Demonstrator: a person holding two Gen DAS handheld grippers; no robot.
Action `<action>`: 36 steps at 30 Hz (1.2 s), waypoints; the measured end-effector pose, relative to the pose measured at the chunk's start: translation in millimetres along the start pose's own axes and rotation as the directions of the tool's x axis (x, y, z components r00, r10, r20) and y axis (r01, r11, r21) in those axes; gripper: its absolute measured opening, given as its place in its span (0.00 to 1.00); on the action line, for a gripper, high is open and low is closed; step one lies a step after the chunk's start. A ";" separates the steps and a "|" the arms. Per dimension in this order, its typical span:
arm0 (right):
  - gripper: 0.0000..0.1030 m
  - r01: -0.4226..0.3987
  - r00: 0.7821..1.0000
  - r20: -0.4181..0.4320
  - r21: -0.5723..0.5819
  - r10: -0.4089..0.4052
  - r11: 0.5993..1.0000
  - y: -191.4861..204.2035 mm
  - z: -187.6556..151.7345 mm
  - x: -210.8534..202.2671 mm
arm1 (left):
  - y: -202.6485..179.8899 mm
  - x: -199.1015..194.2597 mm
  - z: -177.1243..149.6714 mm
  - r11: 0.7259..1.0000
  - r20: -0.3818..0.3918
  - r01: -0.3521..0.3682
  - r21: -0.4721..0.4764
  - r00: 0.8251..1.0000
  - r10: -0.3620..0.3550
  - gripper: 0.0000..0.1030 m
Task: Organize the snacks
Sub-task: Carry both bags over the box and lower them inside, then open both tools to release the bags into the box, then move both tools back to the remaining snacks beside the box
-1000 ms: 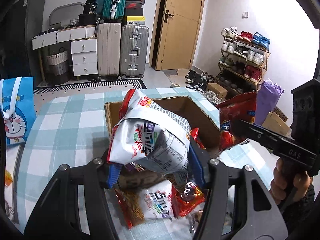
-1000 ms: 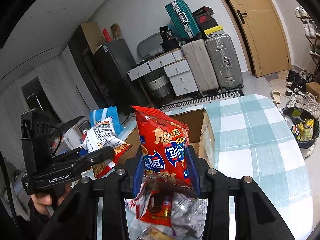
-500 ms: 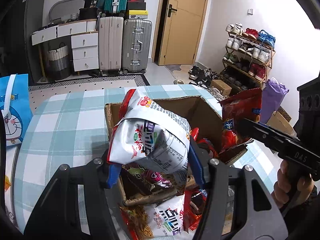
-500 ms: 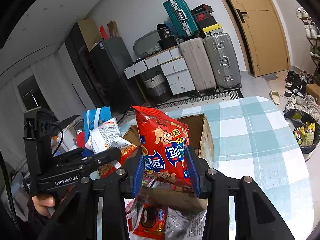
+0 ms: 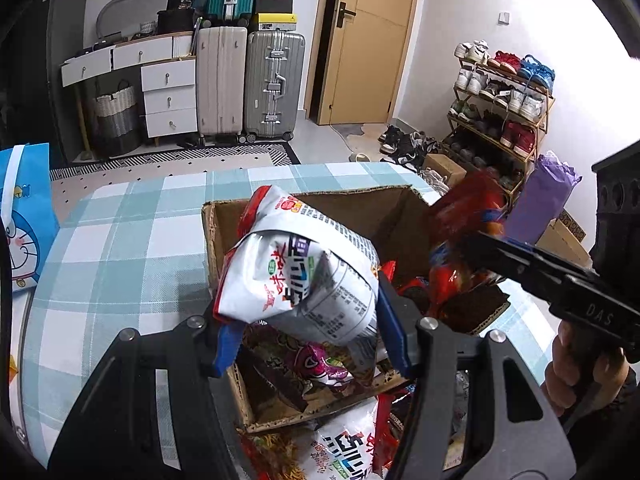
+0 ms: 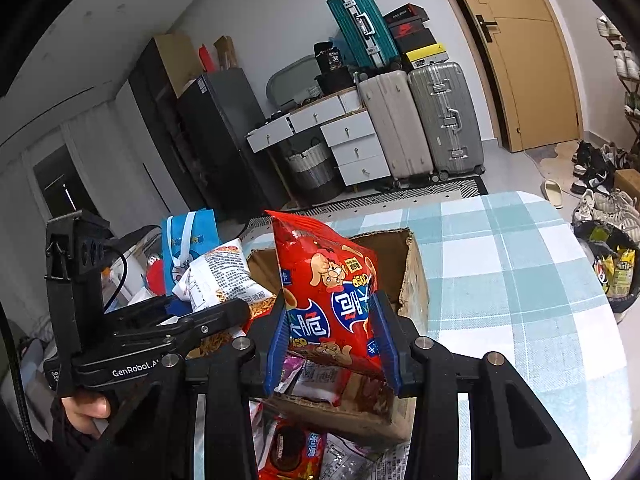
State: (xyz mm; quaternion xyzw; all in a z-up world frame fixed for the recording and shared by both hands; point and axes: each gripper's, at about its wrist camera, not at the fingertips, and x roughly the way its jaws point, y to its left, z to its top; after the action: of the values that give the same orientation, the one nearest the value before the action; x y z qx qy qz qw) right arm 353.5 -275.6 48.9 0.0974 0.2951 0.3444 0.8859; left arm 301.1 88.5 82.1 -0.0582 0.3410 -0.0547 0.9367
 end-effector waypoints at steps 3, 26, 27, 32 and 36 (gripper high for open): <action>0.36 0.000 1.000 -0.003 -0.002 0.000 1.000 0.8 1.7 4.0 | -3.7 5.6 -5.4 1.000 -0.006 -0.007 0.004 1.000 0.007 0.54; 0.99 0.055 0.994 -0.095 0.012 -0.053 0.998 -9.3 -10.4 -7.8 | -11.2 -28.9 -27.8 1.000 -0.015 -0.013 -0.009 1.000 0.013 1.00; 0.99 0.076 0.992 -0.099 0.008 -0.074 0.997 -10.4 -13.1 -9.9 | -11.7 -32.3 -30.3 1.000 -0.014 -0.017 -0.003 1.000 0.017 1.00; 0.99 0.069 0.989 -0.130 0.022 -0.065 0.997 -15.8 -26.6 -16.0 | -4.3 -52.3 -56.6 0.999 0.003 -0.050 -0.019 0.999 0.050 1.00; 0.99 0.101 0.987 -0.124 -0.030 -0.104 0.994 -9.9 -41.6 -24.4 | 8.0 -56.0 -78.3 0.994 -0.008 -0.060 -0.086 0.998 0.060 1.00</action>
State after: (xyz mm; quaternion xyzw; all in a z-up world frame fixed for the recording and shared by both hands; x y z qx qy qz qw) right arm 320.1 -300.5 22.8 0.0498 0.3507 0.3073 0.8832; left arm 208.4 98.8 56.9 -0.0882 0.3471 -0.0118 0.9336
